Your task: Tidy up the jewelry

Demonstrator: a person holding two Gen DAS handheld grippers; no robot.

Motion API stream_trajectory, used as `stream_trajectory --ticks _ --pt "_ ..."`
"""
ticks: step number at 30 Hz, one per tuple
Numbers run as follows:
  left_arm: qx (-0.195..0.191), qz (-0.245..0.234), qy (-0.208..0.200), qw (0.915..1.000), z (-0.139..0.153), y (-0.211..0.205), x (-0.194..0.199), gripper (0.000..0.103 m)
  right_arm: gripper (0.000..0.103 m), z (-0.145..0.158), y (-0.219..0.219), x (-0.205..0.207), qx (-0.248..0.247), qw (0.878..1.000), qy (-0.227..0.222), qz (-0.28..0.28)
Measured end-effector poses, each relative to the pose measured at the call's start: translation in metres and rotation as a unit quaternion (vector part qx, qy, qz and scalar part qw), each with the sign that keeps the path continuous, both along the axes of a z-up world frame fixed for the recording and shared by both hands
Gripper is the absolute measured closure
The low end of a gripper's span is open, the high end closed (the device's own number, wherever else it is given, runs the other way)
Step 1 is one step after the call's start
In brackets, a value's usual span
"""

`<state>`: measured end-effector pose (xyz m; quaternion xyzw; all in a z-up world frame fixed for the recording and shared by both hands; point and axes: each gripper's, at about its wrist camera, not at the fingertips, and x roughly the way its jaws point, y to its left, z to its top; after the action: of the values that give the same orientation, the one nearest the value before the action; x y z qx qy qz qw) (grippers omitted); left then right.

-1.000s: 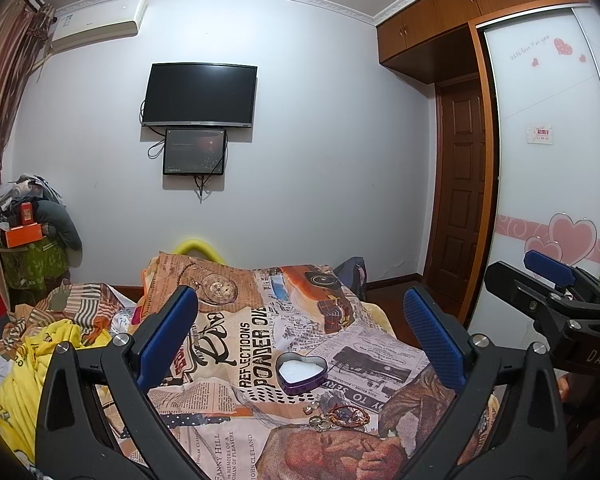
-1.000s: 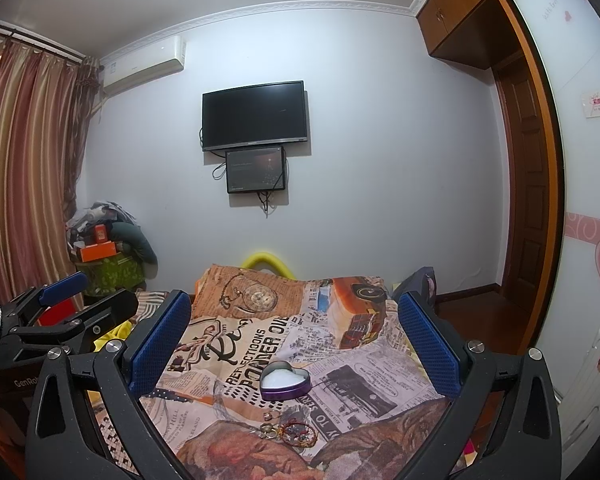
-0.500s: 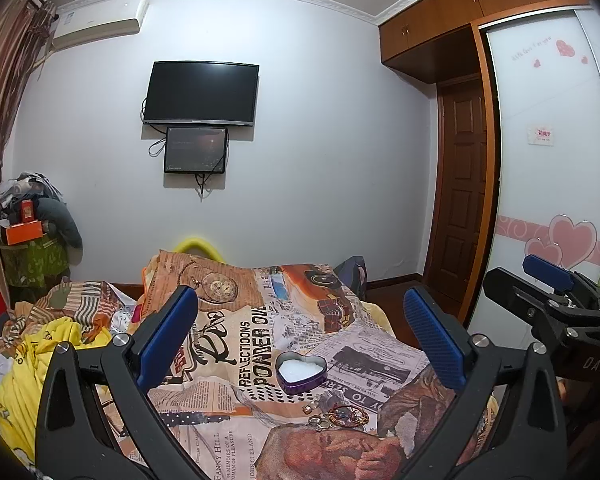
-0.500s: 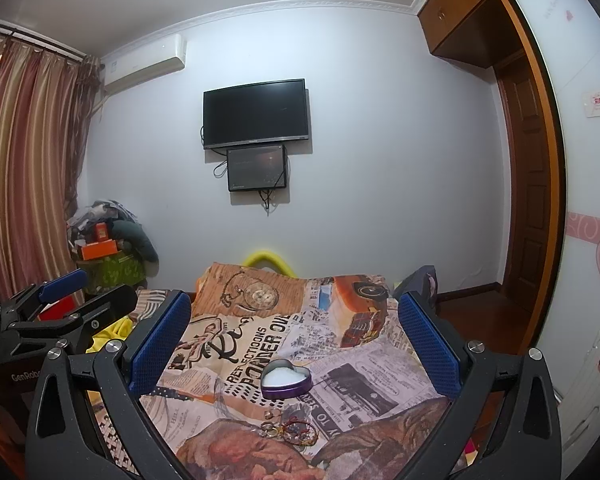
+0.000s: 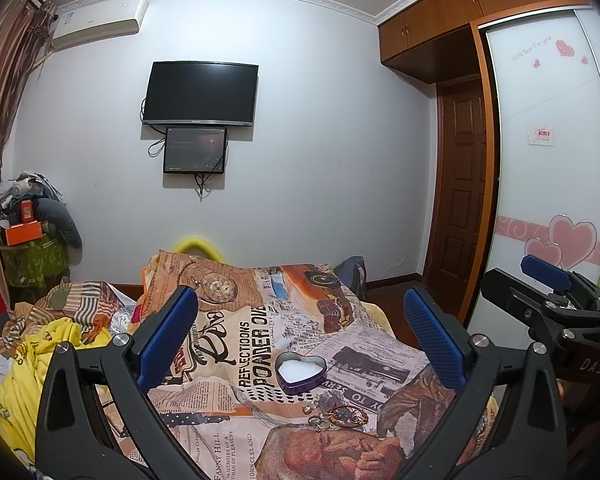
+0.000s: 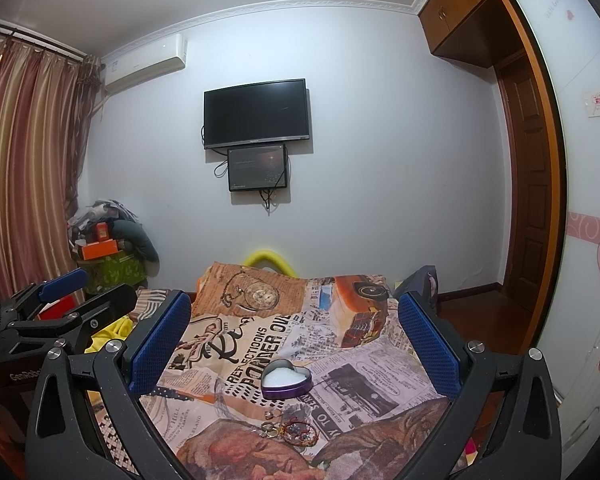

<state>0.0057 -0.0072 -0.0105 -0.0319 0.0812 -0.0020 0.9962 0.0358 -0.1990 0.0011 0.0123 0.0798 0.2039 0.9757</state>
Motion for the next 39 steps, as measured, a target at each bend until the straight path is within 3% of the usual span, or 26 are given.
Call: stream_trajectory --ticks 14,21,29,39 --pt "0.000 0.001 0.010 1.0000 -0.002 0.000 0.007 0.000 0.000 -0.005 -0.001 0.006 -0.004 1.000 0.008 0.000" --pt "0.002 0.010 0.036 0.9993 -0.013 0.001 0.027 0.000 0.000 -0.017 -0.001 0.021 -0.019 0.999 0.031 -0.006" --pt "0.014 0.017 0.093 0.9954 -0.045 0.001 0.069 0.000 0.000 -0.045 -0.006 0.049 -0.041 0.996 0.079 -0.013" --pt "0.037 0.014 0.203 0.9784 -0.112 0.003 0.128 0.002 0.000 -0.084 -0.016 0.086 -0.080 0.984 0.156 -0.025"
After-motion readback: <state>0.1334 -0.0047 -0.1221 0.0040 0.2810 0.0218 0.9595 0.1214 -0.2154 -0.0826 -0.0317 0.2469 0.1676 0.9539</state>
